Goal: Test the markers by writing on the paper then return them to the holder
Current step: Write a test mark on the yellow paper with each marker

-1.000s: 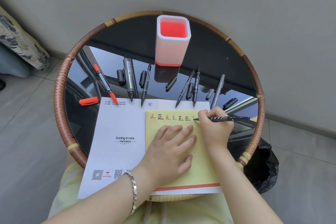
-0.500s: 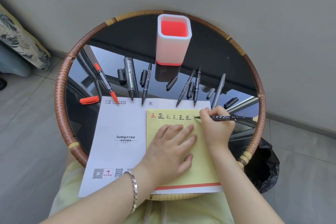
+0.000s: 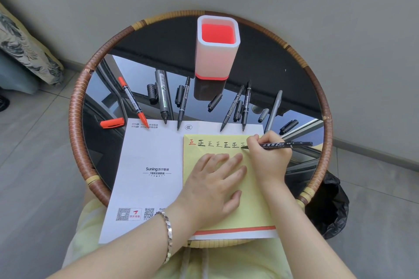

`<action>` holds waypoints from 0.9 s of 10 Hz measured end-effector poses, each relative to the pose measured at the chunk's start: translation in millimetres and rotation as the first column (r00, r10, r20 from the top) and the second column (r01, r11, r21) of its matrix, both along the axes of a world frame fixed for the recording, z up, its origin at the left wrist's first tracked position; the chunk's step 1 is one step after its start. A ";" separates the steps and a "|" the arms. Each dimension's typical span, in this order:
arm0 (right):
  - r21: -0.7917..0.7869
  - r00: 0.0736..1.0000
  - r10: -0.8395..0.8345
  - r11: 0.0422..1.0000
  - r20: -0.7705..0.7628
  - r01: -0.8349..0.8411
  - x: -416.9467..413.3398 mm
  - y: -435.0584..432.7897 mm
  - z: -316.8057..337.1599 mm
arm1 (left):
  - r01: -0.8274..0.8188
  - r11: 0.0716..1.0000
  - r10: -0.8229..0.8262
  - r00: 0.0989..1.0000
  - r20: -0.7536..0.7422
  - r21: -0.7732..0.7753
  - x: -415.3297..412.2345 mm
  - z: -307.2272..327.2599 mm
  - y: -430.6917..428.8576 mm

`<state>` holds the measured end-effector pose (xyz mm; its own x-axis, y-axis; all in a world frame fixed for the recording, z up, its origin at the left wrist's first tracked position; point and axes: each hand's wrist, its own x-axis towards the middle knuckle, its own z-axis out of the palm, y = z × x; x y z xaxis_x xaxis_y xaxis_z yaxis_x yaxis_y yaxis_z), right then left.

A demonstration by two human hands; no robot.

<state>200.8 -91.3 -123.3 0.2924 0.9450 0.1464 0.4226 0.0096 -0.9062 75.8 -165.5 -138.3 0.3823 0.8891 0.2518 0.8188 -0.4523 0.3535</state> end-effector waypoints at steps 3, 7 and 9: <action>0.009 0.993 -0.118 0.993 -0.030 0.119 2.9 1.1 1.8 | 0.000 1.000 -0.001 1.000 -0.020 -0.024 -0.3 1.6 0.2; 0.031 0.996 -0.053 0.998 0.074 0.050 59.5 0.1 36.1 | -0.029 0.996 0.017 0.990 -0.143 -0.088 3.9 15.5 3.7; -0.286 0.906 0.183 0.955 0.382 -0.072 80.8 26.0 38.3 | -0.035 0.995 0.015 0.979 -0.205 -0.095 7.9 27.6 10.4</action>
<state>281.6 -65.3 -85.0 0.1354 0.9903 -0.0301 0.7603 -0.1234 -0.6377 83.7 -155.2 -110.6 0.3936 0.9155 0.0828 0.8889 -0.4021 0.2194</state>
